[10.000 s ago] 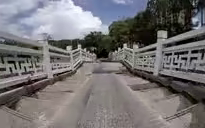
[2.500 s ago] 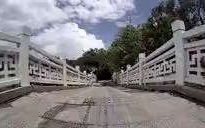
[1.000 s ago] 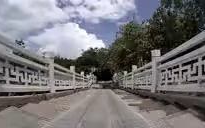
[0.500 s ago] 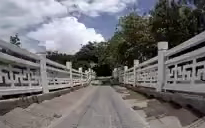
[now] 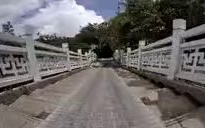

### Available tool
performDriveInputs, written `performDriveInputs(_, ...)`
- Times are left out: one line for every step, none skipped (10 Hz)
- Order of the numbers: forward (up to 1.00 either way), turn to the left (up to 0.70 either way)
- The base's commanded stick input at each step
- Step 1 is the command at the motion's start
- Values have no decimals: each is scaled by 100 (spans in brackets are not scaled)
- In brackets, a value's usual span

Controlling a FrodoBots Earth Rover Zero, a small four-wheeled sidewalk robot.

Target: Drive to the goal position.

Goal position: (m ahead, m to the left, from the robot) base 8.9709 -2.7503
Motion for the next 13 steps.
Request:
performDriveInputs(70,0)
performDriveInputs(70,-1)
performDriveInputs(70,-14)
performDriveInputs(70,-14)
performDriveInputs(70,-7)
performDriveInputs(70,0)
performDriveInputs(70,0)
performDriveInputs(70,0)
performDriveInputs(70,0)
performDriveInputs(70,0)
performDriveInputs(70,0)
performDriveInputs(70,0)
performDriveInputs(70,0)
